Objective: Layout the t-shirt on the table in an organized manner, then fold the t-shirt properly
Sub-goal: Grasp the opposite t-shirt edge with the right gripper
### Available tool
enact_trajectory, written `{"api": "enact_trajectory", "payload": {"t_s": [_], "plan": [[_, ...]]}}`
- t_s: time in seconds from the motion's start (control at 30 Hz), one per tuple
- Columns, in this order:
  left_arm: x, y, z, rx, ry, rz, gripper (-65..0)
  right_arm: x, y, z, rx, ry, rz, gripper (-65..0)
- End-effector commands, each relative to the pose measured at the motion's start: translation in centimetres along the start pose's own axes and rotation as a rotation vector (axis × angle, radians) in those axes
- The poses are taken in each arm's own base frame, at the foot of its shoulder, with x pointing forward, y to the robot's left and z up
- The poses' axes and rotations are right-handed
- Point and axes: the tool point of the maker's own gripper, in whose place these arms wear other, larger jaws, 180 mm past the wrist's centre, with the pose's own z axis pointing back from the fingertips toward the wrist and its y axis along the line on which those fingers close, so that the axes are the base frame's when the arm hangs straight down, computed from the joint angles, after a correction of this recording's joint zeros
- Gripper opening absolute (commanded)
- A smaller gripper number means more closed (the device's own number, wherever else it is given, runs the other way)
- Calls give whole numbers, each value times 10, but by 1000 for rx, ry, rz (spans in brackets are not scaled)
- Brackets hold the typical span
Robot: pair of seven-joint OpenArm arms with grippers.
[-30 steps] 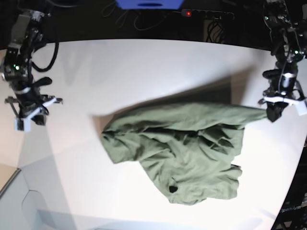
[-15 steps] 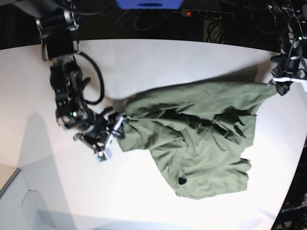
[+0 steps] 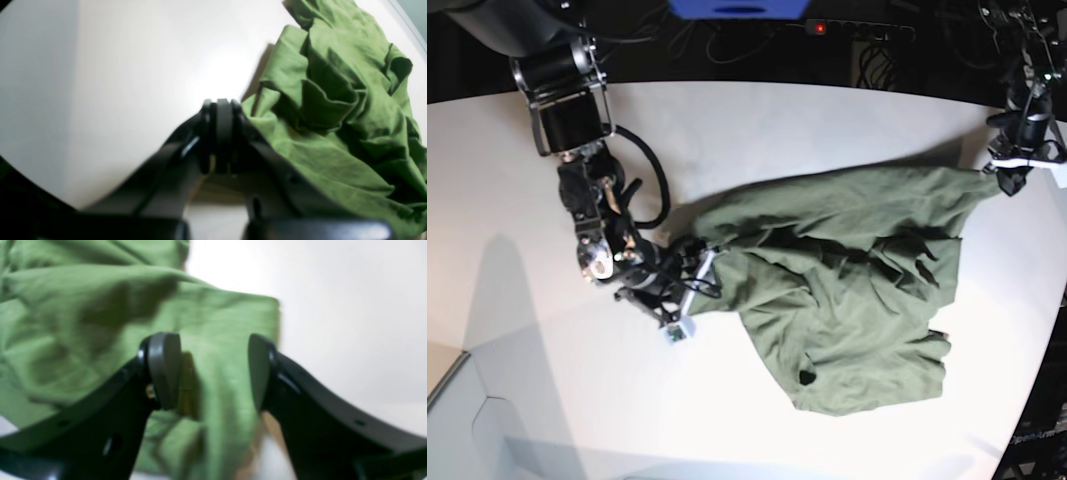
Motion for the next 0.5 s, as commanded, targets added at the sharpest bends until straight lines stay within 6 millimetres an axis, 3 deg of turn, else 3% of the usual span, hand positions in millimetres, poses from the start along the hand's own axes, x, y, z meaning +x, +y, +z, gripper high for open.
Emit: {"api": "enact_trajectory", "payload": {"t_s": [0.0,0.33,0.47], "plan": [[17,-4,0,-15,-49,-16,-647,24,0,5,-1,-78,8,-323],[18,-4,0,-16,-50,-15,-647,14,3,2,6,-118,-9,-327],[18,-4,0,-16,-50,-15,-647,1,1,-3,6,-90,-24,-371]]}}
